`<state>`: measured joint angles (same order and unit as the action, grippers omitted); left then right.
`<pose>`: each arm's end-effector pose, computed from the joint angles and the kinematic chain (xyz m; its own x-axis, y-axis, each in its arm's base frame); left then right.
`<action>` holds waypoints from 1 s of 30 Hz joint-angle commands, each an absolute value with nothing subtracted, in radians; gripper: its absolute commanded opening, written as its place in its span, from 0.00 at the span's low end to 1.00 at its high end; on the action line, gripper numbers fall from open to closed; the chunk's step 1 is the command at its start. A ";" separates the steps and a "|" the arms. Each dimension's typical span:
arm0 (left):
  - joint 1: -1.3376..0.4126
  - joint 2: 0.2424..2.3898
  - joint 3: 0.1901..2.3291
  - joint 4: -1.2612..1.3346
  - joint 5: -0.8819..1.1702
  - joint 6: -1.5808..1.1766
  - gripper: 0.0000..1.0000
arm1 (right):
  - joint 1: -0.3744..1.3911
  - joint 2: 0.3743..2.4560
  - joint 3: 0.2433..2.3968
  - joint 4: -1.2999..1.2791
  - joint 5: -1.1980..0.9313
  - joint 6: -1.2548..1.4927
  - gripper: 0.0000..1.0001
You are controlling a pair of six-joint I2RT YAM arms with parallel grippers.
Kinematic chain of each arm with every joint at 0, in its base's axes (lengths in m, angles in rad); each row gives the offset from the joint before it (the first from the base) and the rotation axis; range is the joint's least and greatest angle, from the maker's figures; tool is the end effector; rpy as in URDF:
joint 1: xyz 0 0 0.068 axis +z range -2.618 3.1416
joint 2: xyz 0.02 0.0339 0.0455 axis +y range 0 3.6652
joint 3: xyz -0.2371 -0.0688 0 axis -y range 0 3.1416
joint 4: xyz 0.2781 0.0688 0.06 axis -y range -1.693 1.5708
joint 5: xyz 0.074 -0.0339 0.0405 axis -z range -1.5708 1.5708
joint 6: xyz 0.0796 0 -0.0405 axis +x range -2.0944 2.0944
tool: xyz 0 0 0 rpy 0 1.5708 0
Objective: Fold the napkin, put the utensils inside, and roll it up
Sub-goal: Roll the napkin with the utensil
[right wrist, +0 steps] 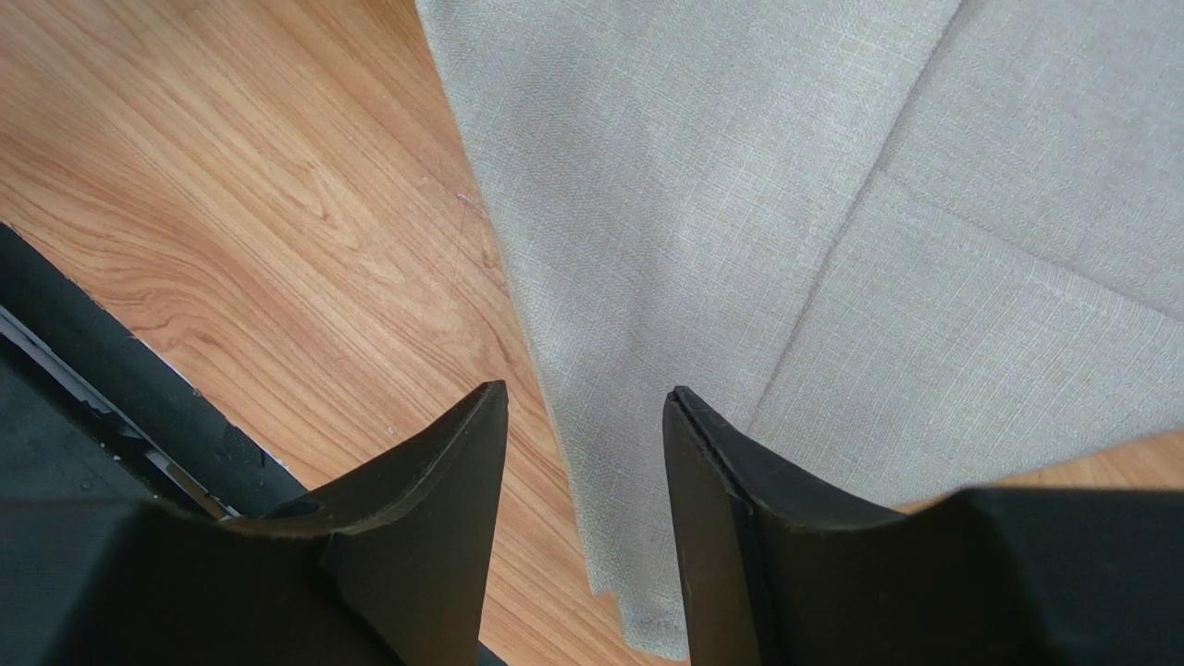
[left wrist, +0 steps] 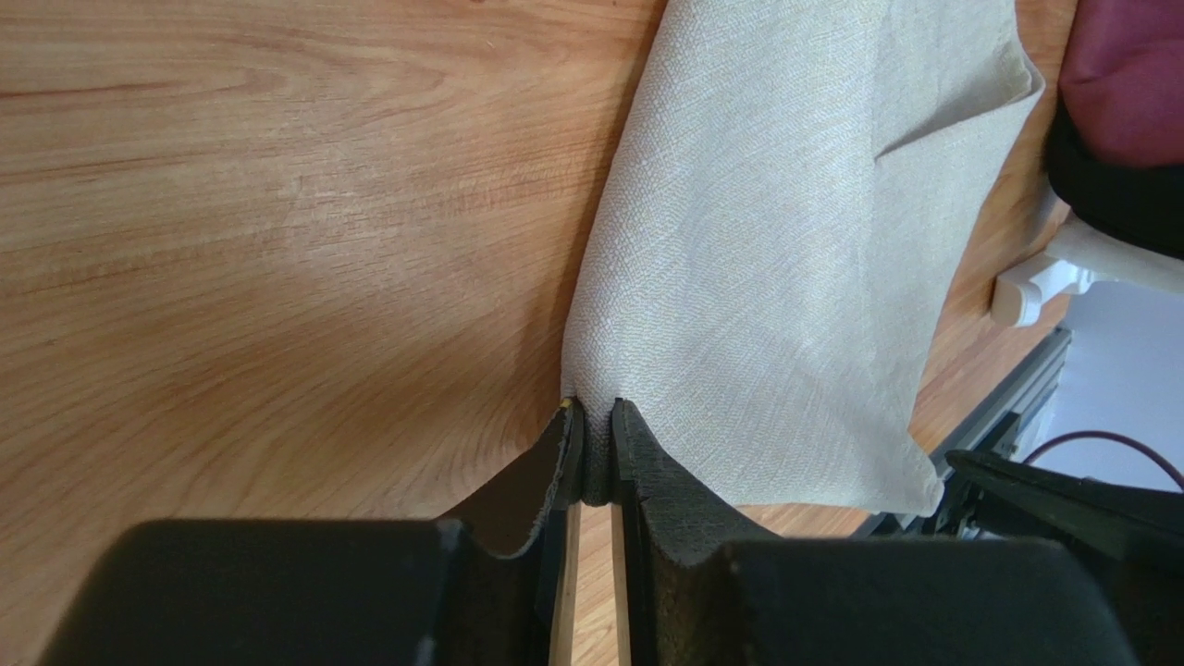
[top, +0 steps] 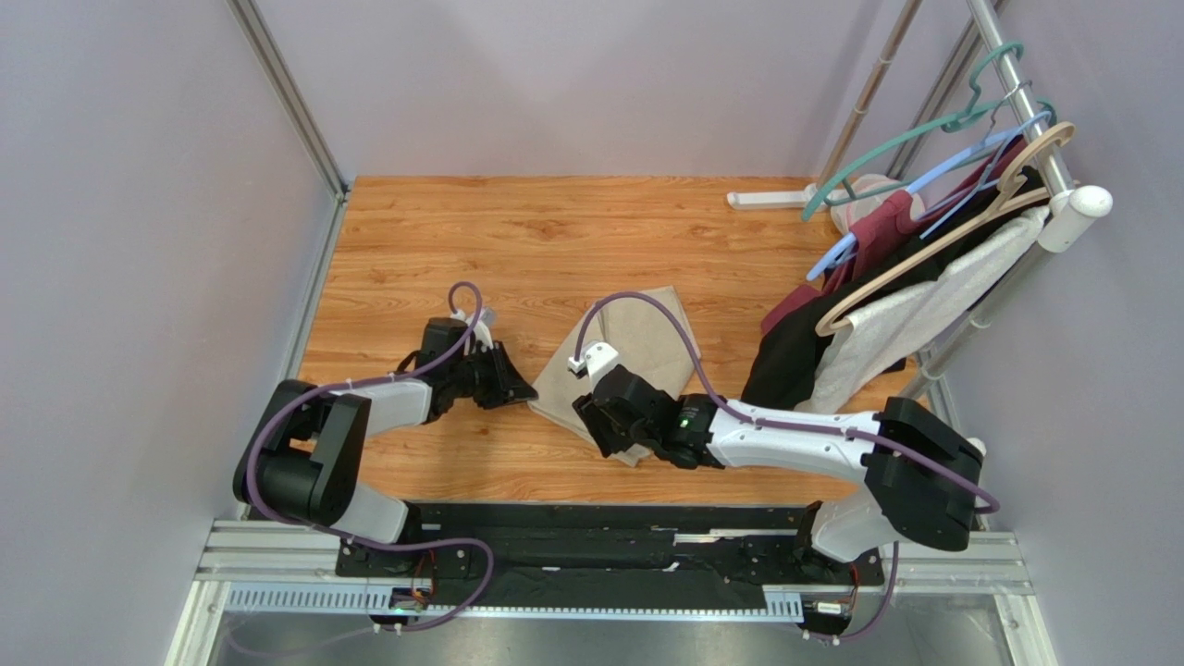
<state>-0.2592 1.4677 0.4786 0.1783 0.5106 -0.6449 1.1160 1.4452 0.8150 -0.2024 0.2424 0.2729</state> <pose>0.2775 -0.1138 0.0460 -0.8900 -0.3066 -0.3376 0.0176 0.7167 -0.6972 0.1719 0.3079 0.1214 -0.5288 -0.4859 -0.6959 -0.6839 0.7295 0.0104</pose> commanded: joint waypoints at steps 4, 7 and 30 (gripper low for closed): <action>-0.255 1.476 0.503 0.212 0.548 -0.640 0.03 | 1.172 1.519 0.900 -0.137 0.322 0.129 0.50; -0.255 1.489 0.517 0.204 0.552 -0.641 0.00 | 1.204 1.580 0.919 -0.118 0.380 0.085 0.52; -0.256 1.502 0.557 0.146 0.549 -0.626 0.00 | 1.299 1.810 0.946 -0.044 0.653 -0.072 0.46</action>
